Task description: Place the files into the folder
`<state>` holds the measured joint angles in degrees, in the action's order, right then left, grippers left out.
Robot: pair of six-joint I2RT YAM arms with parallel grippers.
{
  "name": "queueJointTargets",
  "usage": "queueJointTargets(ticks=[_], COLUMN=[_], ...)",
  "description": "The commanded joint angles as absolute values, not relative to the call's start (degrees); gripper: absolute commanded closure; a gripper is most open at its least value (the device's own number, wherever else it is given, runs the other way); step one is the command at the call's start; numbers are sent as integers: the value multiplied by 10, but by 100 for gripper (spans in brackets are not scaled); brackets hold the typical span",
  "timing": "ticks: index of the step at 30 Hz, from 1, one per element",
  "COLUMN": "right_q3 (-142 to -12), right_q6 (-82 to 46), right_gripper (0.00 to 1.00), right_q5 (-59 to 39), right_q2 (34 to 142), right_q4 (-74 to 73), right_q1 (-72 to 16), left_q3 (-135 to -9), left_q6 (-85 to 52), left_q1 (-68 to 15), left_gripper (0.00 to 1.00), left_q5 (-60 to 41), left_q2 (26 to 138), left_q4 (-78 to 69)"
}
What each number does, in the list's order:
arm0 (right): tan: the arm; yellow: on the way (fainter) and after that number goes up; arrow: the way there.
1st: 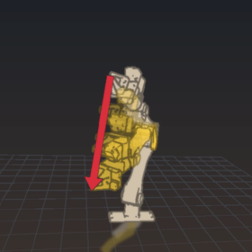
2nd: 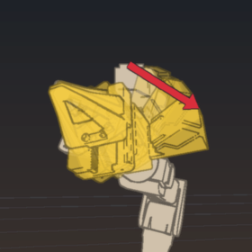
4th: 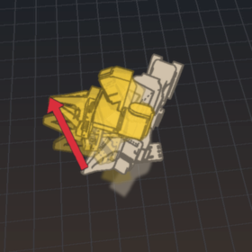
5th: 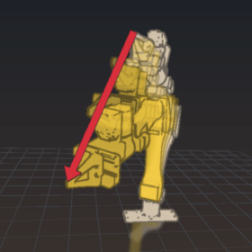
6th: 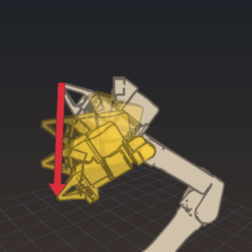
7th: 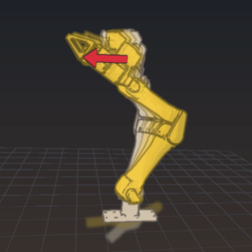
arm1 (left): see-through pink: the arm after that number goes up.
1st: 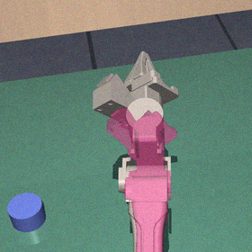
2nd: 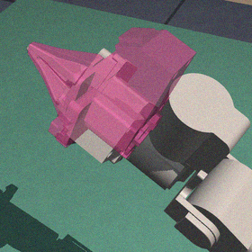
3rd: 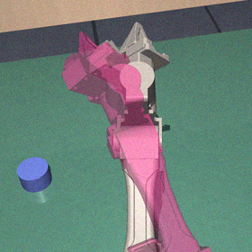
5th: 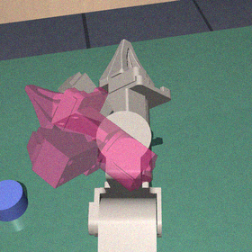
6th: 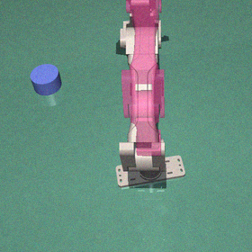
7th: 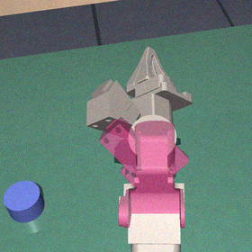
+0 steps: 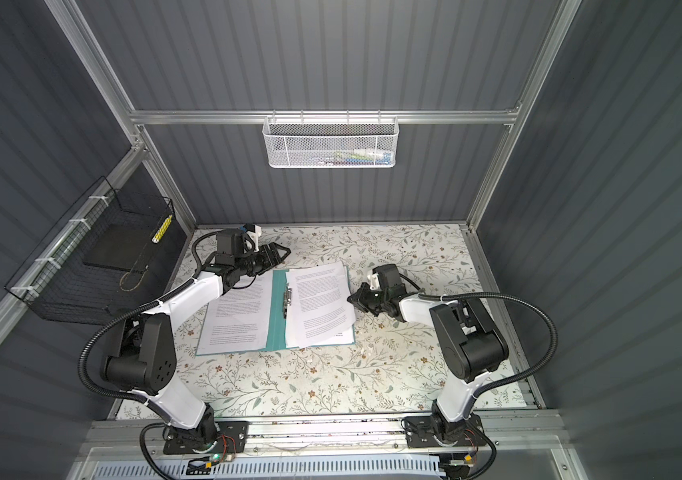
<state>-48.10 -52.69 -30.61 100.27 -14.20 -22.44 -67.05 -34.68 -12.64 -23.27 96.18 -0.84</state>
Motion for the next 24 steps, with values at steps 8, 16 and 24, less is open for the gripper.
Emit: queueJointTargets(ticks=[8, 16, 24], right_q3=[-441, -445, -466], right_q6=[-610, -620, -641], right_gripper=[100, 100, 100], right_q5=[-201, -174, -176], right_q2=[976, 964, 989], right_q4=[-124, -104, -106], right_q1=[-240, -245, -268], left_q3=[-664, -664, -663], left_q6=[-339, -340, -337], left_q1=[-124, -124, -124], left_gripper=[26, 26, 26], left_q5=[-232, -238, -234], left_q2=[963, 969, 964], left_q4=[1, -3, 3])
